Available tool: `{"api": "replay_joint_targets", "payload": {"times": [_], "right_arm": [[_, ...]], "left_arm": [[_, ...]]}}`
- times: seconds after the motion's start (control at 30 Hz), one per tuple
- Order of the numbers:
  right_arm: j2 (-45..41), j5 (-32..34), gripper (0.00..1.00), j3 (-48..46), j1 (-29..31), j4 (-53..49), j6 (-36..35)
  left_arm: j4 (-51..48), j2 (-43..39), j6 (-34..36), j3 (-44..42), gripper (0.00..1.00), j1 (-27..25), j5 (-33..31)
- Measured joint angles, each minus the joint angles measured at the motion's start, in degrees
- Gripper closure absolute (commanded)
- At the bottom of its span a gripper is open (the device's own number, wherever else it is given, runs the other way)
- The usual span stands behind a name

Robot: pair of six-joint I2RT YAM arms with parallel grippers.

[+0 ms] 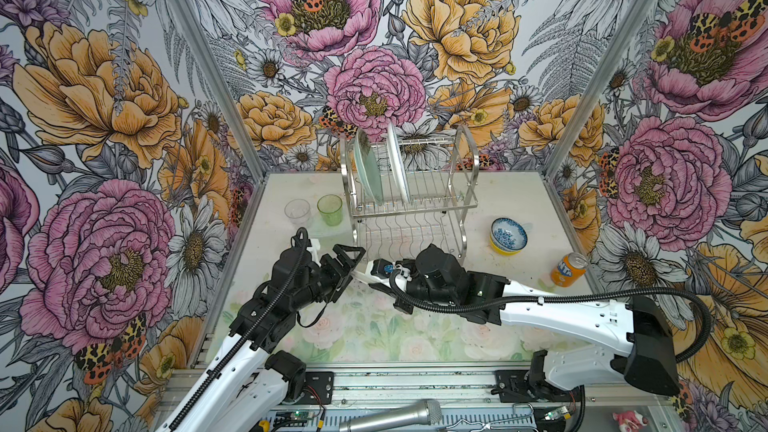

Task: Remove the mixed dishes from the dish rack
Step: 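Lower the white plate onto the table in front of the left gripper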

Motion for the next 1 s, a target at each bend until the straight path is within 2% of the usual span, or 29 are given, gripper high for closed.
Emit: {"api": "replay_joint_targets", "payload": {"times": [0.2,0.3,0.37,0.5,0.57,0.63,0.87,1.0], "right_arm": [[0.0,1.9,1.00,0.6,1.1,-0.1,-1.2],[0.0,2.4,1.00,1.4,1.8,-0.2,-2.0],[0.2,2.9,1.00,1.6,2.2,-0.2,-2.6],[0.5,4.2,1.00,1.7,3.2,-0.2,-3.7],[0.7,5.7,1.00,1.7,3.7,-0.5,-5.0],[1.2,7.3,1.00,1.7,4.2,-0.8,-6.3],[2.6,12.7,1.00,1.7,6.6,-1.7,-11.3],[3.0,14.2,1.00,1.7,7.6,-2.1,-12.5]], "left_arm": [[1.2,-0.6,-2.4,-2.5,0.03,0.0,0.4],[2.3,0.2,-2.9,-2.9,0.11,0.0,0.8],[3.8,0.5,-2.9,-2.9,0.22,0.3,1.0],[4.4,0.7,-3.0,-2.9,0.35,1.4,1.8],[4.6,1.0,-2.9,-3.0,0.46,2.3,2.9],[5.1,1.5,-3.8,-3.2,0.54,3.0,4.1],[3.8,3.0,-5.8,-3.9,0.74,5.2,7.8],[3.0,3.6,-5.9,-4.3,0.76,5.9,8.8]]}}
